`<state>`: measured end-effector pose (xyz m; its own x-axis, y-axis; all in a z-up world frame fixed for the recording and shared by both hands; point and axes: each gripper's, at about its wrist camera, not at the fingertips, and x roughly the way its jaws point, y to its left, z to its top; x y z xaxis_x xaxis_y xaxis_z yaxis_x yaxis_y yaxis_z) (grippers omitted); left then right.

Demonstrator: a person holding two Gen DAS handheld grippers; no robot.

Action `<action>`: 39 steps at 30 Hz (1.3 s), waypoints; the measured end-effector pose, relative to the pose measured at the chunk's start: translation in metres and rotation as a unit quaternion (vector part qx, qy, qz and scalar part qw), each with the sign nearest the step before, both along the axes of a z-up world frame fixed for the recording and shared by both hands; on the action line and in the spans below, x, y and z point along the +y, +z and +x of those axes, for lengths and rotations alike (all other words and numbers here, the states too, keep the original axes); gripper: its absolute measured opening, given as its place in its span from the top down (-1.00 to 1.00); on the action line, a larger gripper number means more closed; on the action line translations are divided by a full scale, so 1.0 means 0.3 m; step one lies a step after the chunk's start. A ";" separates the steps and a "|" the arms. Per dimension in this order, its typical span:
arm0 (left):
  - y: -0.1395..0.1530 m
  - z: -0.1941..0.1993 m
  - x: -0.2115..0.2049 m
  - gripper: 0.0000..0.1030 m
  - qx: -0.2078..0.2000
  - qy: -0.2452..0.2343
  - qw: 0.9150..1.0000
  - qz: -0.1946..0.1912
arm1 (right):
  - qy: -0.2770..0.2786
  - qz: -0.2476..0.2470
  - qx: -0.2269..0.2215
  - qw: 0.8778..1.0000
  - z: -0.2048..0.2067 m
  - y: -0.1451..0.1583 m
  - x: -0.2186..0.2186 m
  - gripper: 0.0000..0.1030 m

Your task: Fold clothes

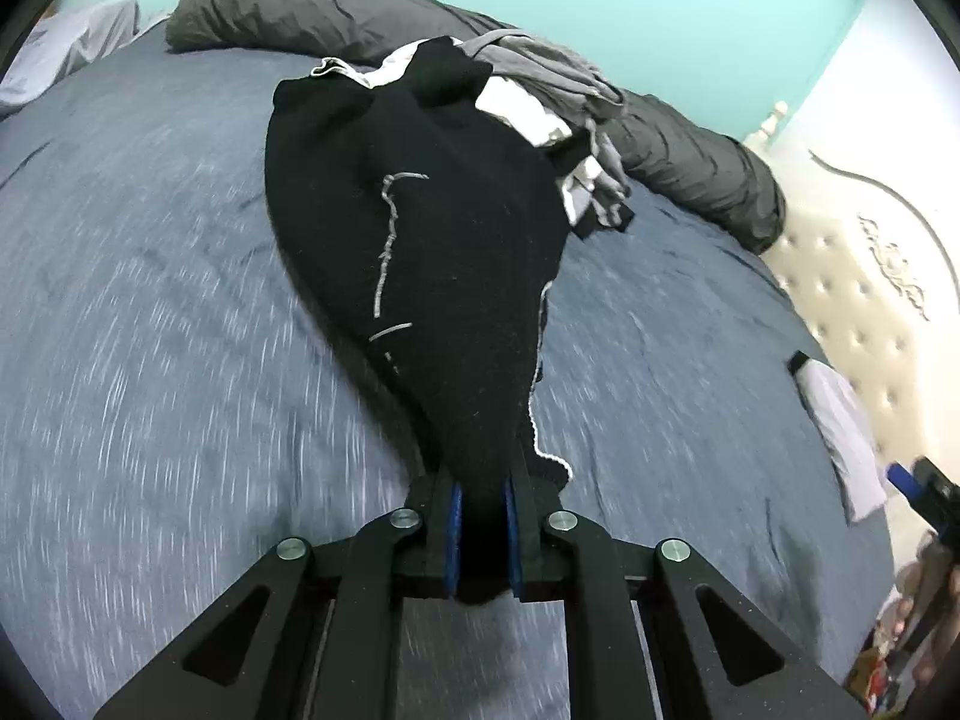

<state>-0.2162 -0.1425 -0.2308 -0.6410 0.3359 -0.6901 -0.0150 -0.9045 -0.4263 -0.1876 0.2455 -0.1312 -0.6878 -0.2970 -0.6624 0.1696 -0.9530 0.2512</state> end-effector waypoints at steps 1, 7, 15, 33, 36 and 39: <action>0.000 0.036 0.004 0.86 0.001 -0.001 1.000 0.003 | 0.002 0.003 -0.003 1.000 0.013 0.002 -0.004 -0.99; -0.028 0.183 0.004 1.00 0.010 -0.001 1.000 0.024 | 0.024 0.019 -0.024 0.999 0.057 -0.021 -0.064 -0.99; -0.068 0.218 -0.062 0.99 0.013 0.038 0.998 0.039 | 0.041 0.012 -0.072 0.997 -0.020 -0.116 -0.194 -0.99; -0.087 0.206 -0.195 -0.22 -0.008 0.079 0.996 0.049 | 0.140 -0.085 -0.137 0.977 -0.208 -0.373 -0.620 -0.62; -0.089 0.214 -0.229 -0.22 -0.009 0.090 0.995 0.051 | 0.158 -0.095 -0.142 0.973 -0.219 -0.393 -0.666 -0.61; -0.090 0.219 -0.249 -0.25 -0.011 0.096 0.994 0.047 | 0.166 -0.111 -0.149 0.968 -0.227 -0.412 -0.702 -0.61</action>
<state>-0.1506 -0.2172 -0.2580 -0.6840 0.2728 -0.6765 0.1640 -0.8462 -0.5070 -0.2557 0.0348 -0.2548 -0.3178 -0.6266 -0.7116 0.3459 -0.7754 0.5283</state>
